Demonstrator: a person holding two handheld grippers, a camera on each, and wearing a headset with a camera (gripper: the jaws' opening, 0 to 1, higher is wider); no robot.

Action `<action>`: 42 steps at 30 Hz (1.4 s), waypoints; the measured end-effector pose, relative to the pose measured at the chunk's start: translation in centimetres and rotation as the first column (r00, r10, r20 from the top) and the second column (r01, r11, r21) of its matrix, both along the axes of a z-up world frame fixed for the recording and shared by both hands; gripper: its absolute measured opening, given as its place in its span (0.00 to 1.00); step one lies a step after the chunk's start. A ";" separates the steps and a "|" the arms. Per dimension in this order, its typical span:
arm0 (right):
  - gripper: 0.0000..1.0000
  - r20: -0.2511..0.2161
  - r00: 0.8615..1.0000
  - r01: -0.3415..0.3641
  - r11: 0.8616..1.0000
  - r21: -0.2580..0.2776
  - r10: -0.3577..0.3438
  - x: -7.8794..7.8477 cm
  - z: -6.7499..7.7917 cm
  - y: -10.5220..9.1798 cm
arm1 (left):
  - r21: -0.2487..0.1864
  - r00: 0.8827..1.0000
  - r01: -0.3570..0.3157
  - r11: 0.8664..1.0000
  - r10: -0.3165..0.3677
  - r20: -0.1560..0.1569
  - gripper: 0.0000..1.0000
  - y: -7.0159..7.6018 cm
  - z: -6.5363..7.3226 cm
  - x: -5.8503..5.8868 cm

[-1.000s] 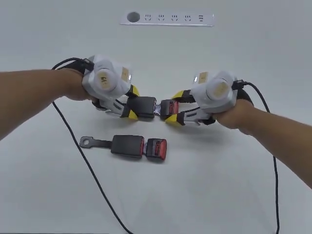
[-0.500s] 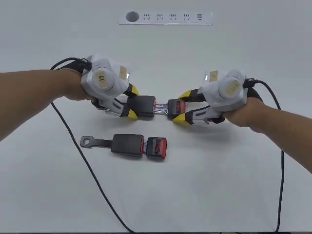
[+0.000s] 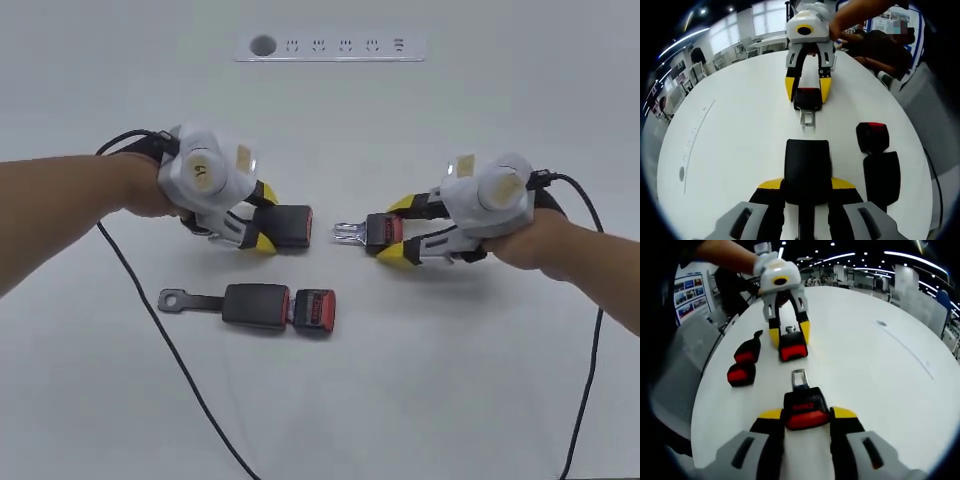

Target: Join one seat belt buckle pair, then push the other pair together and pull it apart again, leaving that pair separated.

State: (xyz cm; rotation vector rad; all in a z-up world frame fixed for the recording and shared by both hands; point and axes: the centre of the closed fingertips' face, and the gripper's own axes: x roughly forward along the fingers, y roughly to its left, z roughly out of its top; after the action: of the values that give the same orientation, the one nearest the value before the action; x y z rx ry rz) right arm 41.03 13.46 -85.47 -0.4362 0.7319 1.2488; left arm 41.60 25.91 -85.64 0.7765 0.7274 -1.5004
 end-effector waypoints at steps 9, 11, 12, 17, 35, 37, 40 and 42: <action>0.35 -0.007 1.000 0.020 1.000 0.000 -0.020 -0.3 -0.1 -2.2 | -0.002 1.000 -0.006 1.000 0.006 -0.001 0.34 0.0 0.0 0.0; 0.35 -0.009 1.000 0.021 1.000 -0.001 -0.021 -0.3 -0.1 -2.7 | -0.002 1.000 -0.007 1.000 0.007 -0.002 0.34 0.0 0.0 0.1; 0.35 -0.011 1.000 0.021 1.000 -0.001 -0.021 -0.4 -0.1 -2.9 | -0.002 1.000 -0.008 1.000 0.008 -0.002 0.34 0.0 0.0 0.1; 0.35 -0.010 1.000 0.022 1.000 -0.006 -0.022 -0.7 -0.2 -4.1 | -0.004 1.000 -0.015 1.000 0.015 -0.003 0.34 -0.1 0.0 0.1; 0.36 -0.025 0.998 0.050 0.999 0.004 -0.050 -1.5 -0.1 -7.1 | -0.007 1.000 -0.018 1.000 0.018 -0.005 0.34 -0.2 0.0 0.1; 0.36 -0.014 0.999 0.032 0.999 -0.008 -0.032 -1.5 -0.1 -7.0 | -0.009 1.000 -0.020 1.000 0.020 -0.006 0.34 -0.2 0.0 0.1; 0.36 -0.022 0.999 0.043 0.999 -0.007 -0.043 -1.5 0.0 -7.0 | -0.013 0.999 -0.030 0.999 0.030 -0.010 0.35 -0.2 0.0 0.1; 0.36 -0.024 0.999 0.048 0.999 -0.002 -0.048 -1.5 0.0 -7.0 | -0.012 0.998 -0.051 0.999 0.051 -0.025 0.35 -0.2 0.0 0.1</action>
State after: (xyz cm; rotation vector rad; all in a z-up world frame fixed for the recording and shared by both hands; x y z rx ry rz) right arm 39.51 6.44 -85.46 -0.4034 0.7593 1.2107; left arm 41.68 25.72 -85.65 0.7259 0.7503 -1.4696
